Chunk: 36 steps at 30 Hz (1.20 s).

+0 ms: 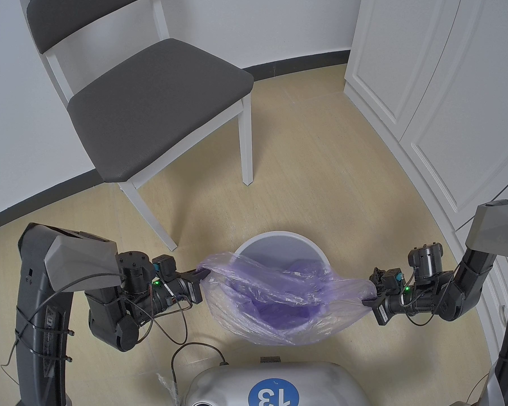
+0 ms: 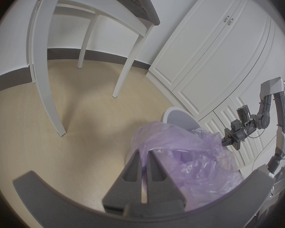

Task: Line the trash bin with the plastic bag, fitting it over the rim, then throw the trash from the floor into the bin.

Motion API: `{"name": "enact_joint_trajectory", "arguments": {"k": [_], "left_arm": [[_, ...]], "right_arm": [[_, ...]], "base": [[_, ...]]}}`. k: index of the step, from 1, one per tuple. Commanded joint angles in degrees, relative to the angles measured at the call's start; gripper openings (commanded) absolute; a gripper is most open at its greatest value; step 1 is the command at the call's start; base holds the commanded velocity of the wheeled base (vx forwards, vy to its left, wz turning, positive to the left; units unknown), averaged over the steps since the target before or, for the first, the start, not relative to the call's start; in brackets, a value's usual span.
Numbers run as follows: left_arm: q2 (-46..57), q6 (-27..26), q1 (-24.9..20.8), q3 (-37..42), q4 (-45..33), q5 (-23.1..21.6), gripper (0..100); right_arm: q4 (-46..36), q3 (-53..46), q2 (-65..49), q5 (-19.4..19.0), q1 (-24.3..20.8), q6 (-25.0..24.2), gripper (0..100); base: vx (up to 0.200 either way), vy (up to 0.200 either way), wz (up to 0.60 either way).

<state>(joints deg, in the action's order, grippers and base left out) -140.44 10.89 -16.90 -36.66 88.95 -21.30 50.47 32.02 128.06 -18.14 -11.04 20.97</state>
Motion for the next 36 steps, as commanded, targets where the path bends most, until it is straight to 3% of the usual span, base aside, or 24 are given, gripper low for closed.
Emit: {"name": "enact_joint_trajectory", "arguments": {"k": [1, 5, 6, 10, 15, 18, 25, 30, 32, 36], "left_arm": [[2.36, 0.01, -0.42, 0.36, 1.05, 0.03, 0], [3.94, 0.01, -0.42, 0.97, 1.05, 0.03, 0], [3.94, 0.01, -0.51, 1.06, 1.05, 0.12, 0], [3.41, 0.01, -1.3, 1.24, 1.05, 0.12, 0], [2.8, 0.01, -1.91, 1.68, 1.05, 0.38, 0], [2.97, 0.01, -2.18, 3.08, 1.05, 0.38, 0], [2.97, 0.01, -2.44, 4.14, 1.05, 0.47, 0], [3.15, 0.01, -2.18, 4.4, 1.05, 0.55, 0], [2.97, 0.01, -2.18, 4.31, 1.05, 0.55, 0], [2.89, 0.45, -1.82, 4.23, 1.05, 0.55, 0]], "right_arm": [[0.51, -0.74, -0.27, -0.05, -0.56, 0.13, 0], [0.6, -1.35, -0.09, -0.05, -0.47, 1.44, 0], [0.6, -1.61, -0.09, -0.05, -0.29, 2.24, 100], [0.33, -1.97, -0.27, -0.14, 0.06, 4.7, 100], [0.16, -3.72, -4.84, -1.81, 1.11, 4.61, 100], [-0.02, -5.04, -10.29, -5.06, 1.82, 3.99, 100], [-2.22, -2.93, -17.76, -5.42, 0.85, 2.32, 100], [-3.27, 0.67, -18.02, -6.38, -5.04, -0.31, 100], [-3.1, 5.24, -15.12, -6.21, -10.49, -4.27, 100], [-3.18, 10.6, -9.5, -5.94, -14.53, -4.62, 100]], "base": [[0.0, 0.0, 0.0], [0.0, 0.0, 0.0], [0.0, 0.0, 0.0], [0.0, 0.0, 0.0], [0.0, 0.0, 0.0], [0.0, 0.0, 0.0], [0.0, 0.0, 0.0], [0.0, 0.0, 0.0], [0.0, 0.0, 0.0], [0.0, 0.0, 0.0]]}}
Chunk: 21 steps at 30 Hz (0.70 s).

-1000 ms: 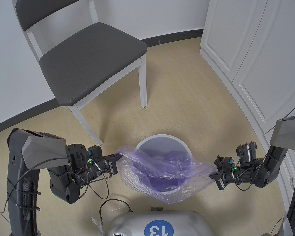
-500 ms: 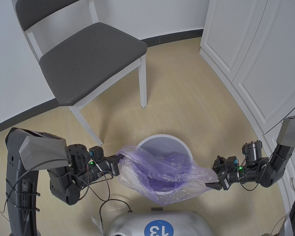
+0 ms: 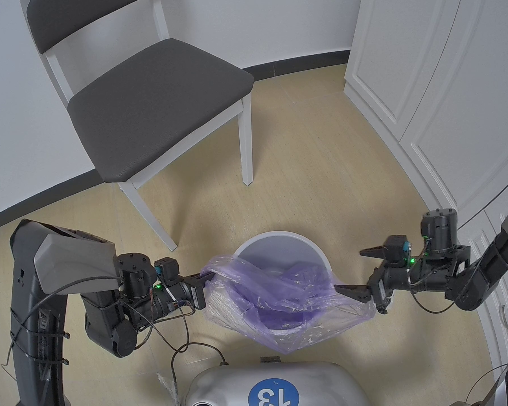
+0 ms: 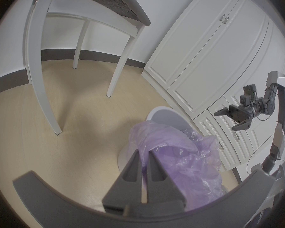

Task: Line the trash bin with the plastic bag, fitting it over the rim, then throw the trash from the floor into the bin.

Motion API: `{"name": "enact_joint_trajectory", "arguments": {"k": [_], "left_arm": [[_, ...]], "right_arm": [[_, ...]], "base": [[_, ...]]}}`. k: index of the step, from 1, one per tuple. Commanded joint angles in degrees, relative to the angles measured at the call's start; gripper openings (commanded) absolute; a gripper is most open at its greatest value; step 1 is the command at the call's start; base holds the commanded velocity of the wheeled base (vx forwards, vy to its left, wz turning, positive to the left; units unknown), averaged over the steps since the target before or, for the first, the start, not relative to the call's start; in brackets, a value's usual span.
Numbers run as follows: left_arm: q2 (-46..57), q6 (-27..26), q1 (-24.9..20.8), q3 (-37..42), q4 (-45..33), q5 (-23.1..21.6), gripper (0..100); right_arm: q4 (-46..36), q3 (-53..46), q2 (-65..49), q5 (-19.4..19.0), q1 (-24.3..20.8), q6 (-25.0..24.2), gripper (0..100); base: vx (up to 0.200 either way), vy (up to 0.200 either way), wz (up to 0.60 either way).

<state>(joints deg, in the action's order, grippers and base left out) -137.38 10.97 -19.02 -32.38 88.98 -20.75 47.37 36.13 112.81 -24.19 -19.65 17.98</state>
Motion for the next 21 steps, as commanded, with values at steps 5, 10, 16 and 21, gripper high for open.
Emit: {"name": "enact_joint_trajectory", "arguments": {"k": [5, 10, 16, 21], "left_arm": [[-0.26, 0.54, 0.3, 0.03, 1.02, 0.01, 0], [-0.26, 0.54, 0.65, 0.21, 1.02, 0.01, 100], [-0.26, 0.63, 1.35, -0.23, 1.02, 0.01, 100], [-0.26, 0.54, 1.26, 0.03, 1.02, 0.01, 100]], "right_arm": [[-0.35, 11.42, 12.08, 0.28, -10.14, -1.46, 100], [-0.79, 14.67, 15.24, 0.37, -12.96, -1.28, 100], [-3.43, 17.92, 19.02, 0.46, -14.01, 1.18, 100], [-6.5, 22.23, 21.57, 0.54, -13.31, 3.11, 100]], "base": [[0.0, 0.0, 0.0], [0.0, 0.0, 0.0], [0.0, 0.0, 0.0], [0.0, 0.0, 0.0]]}}
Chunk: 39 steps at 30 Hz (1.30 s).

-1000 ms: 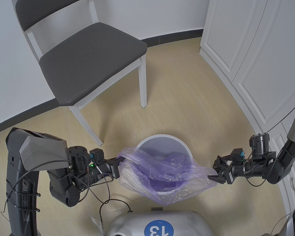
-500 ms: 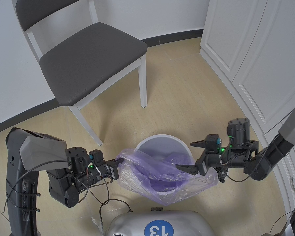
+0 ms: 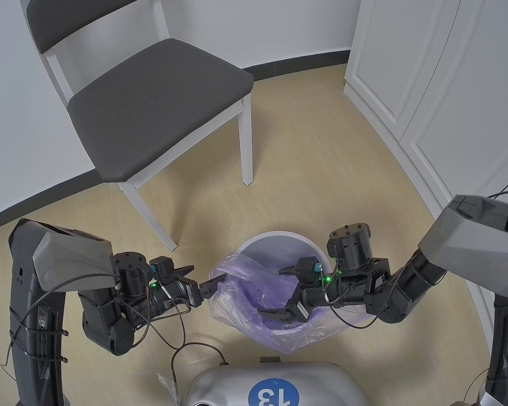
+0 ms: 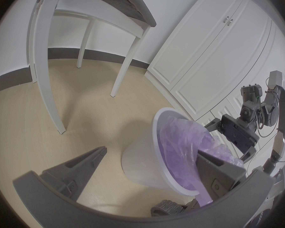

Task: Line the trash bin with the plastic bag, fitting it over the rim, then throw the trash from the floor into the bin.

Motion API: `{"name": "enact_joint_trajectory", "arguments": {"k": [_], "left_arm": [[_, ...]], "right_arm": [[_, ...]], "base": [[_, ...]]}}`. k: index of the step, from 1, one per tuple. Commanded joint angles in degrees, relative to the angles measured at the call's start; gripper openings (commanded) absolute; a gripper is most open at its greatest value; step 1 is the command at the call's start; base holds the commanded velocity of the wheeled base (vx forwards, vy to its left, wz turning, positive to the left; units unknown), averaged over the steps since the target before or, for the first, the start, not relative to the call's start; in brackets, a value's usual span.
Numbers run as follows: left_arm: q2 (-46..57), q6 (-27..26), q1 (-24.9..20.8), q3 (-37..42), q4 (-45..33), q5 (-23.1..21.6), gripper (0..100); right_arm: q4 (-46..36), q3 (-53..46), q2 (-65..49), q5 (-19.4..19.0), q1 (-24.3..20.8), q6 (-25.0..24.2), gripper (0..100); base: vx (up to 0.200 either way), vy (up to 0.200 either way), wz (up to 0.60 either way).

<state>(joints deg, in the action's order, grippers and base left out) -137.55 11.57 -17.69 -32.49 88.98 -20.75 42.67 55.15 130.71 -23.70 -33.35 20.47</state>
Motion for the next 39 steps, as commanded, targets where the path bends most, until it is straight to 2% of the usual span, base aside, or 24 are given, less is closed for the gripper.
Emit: {"name": "enact_joint_trajectory", "arguments": {"k": [1, 8, 9, 13, 25, 39], "left_arm": [[-0.09, -0.06, -0.07, 0.14, 1.02, 0.01, 100], [-0.09, -0.06, 0.02, 0.14, 1.02, 0.01, 100], [-0.09, -0.06, -0.07, 0.14, 1.02, 0.01, 100], [-0.09, -0.06, 0.02, -0.12, 1.02, 0.01, 100], [-0.71, -0.06, -0.15, -0.47, 1.02, 0.01, 100], [-1.41, -0.06, 0.37, -1.44, 1.02, 0.01, 100]], "right_arm": [[-2.59, 3.91, 3.94, 0.14, 0.48, 0.71, 100], [-3.47, 5.93, 5.35, 1.64, 0.48, 1.42, 100], [-3.47, 6.29, 5.44, 1.73, 0.48, 1.59, 0], [-4.7, 8.83, 4.47, 1.81, 1.62, 1.59, 0], [-19.29, 19.82, -1.16, 1.81, 4.88, 1.33, 0], [-30.54, 41.88, 6.49, 1.9, 8.92, 0.54, 0]], "base": [[0.0, 0.0, 0.0], [0.0, 0.0, 0.0], [0.0, 0.0, 0.0], [0.0, 0.0, 0.0], [0.0, 0.0, 0.0], [0.0, 0.0, 0.0]]}}
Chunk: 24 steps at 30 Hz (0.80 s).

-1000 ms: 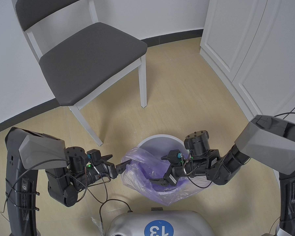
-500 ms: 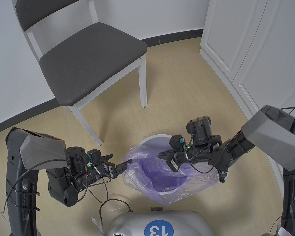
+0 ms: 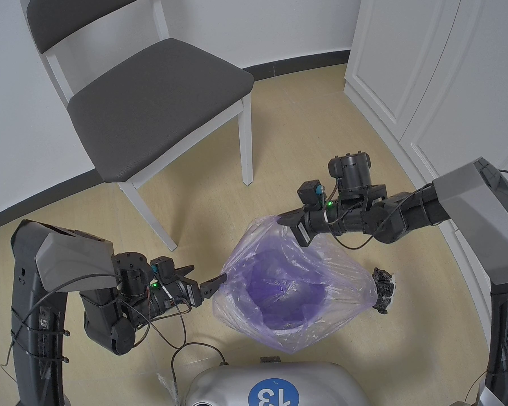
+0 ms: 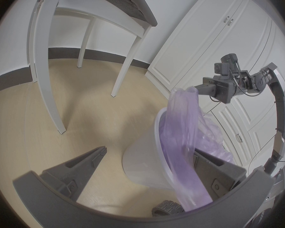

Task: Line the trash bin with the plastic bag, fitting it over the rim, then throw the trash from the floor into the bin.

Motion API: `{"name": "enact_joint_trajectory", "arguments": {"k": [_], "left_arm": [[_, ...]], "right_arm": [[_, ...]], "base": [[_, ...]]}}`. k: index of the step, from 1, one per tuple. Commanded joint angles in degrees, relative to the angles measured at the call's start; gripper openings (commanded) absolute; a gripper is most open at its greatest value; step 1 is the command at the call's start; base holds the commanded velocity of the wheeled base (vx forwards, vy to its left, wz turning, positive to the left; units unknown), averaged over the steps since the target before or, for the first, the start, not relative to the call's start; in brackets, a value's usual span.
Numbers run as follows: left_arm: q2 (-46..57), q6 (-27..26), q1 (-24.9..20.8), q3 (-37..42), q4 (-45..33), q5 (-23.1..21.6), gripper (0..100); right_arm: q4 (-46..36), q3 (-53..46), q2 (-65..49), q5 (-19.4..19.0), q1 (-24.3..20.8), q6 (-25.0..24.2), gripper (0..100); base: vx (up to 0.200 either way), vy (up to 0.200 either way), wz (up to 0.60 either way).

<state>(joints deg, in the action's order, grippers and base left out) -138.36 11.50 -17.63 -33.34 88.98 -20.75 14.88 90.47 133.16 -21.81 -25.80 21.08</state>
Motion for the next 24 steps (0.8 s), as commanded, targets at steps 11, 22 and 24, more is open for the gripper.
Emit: {"name": "enact_joint_trajectory", "arguments": {"k": [11, 22, 24], "left_arm": [[-0.33, 0.02, 1.1, -1.46, 1.02, 0.01, 100], [-0.15, 0.02, 1.1, -1.64, 1.02, 0.01, 100], [-0.06, 0.02, 1.19, -1.55, 1.02, 0.01, 100]], "right_arm": [[-6.97, 18.61, 11.77, 1.42, 1.27, -0.07, 0], [-10.23, 24.13, 14.94, 1.51, 0.75, -0.6, 100], [-10.14, 24.13, 14.67, 1.51, 0.75, -0.86, 100]], "base": [[0.0, 0.0, 0.0], [0.0, 0.0, 0.0], [0.0, 0.0, 0.0]]}}
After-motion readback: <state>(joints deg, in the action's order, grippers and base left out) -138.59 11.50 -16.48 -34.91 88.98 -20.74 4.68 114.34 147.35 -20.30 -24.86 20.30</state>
